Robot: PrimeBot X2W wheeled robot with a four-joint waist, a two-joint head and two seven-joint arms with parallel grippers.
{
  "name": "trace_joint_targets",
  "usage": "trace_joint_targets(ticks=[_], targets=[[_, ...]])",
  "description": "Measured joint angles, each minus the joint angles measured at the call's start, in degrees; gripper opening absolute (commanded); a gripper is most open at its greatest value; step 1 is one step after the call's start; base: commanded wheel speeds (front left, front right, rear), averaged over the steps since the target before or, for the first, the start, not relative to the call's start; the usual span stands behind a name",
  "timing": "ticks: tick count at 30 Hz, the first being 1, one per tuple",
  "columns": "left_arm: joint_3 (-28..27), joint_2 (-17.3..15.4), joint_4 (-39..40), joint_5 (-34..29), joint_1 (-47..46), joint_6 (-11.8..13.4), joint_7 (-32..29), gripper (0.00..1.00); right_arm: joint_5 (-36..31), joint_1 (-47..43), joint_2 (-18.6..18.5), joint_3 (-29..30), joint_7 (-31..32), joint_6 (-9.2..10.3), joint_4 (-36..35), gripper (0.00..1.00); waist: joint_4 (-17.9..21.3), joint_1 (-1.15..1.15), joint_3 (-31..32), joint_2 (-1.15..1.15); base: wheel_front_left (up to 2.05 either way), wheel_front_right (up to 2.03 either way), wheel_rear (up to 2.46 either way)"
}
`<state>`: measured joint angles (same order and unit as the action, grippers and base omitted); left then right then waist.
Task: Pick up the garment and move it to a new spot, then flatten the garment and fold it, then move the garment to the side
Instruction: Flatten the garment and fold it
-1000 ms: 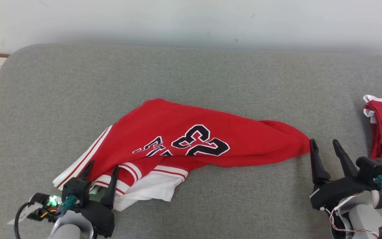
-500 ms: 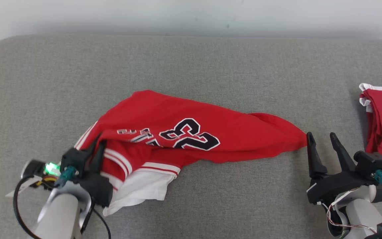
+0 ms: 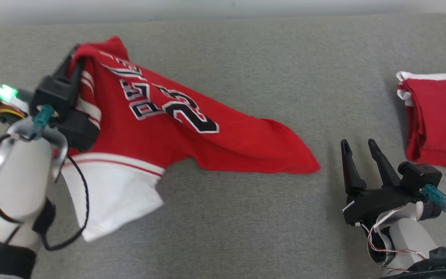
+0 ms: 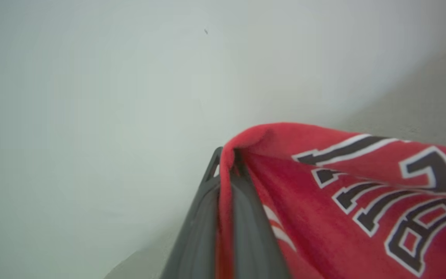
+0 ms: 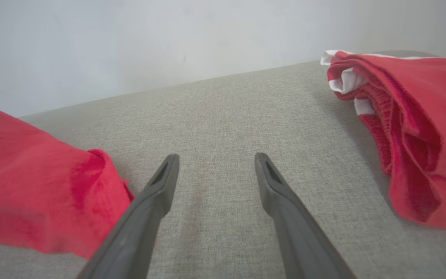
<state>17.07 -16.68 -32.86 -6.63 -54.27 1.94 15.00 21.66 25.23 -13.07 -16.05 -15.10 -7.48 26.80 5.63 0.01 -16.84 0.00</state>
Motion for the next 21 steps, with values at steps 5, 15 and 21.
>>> trace_joint_targets(ticks=[5, 15, 21], targets=[[1.5, -1.0, -4.7, 0.9, -1.5, 0.3, 0.0, 1.0, 0.0, 0.0, 0.4, 0.2, 0.0, 0.0, 0.1, 1.0, 2.9, 0.0, -1.9, 0.0, 0.0, 0.0, 0.0], [-0.9, 2.3, -4.7, 7.5, 4.8, 3.7, 0.0, 1.0, 0.0, -1.3, 1.2, 2.0, 0.0, 0.0, 0.1, 1.0, 3.5, 0.0, -2.8, 0.0, 0.0, 0.0, 0.0], [-2.8, 5.3, 2.0, 10.3, 12.6, 4.4, 0.0, 1.0, 0.0, -1.9, 1.8, 1.1, 0.0, 0.0, 0.2, 1.0, 1.1, -0.01, -0.5, 0.0, 0.0, 0.0, 0.0]])
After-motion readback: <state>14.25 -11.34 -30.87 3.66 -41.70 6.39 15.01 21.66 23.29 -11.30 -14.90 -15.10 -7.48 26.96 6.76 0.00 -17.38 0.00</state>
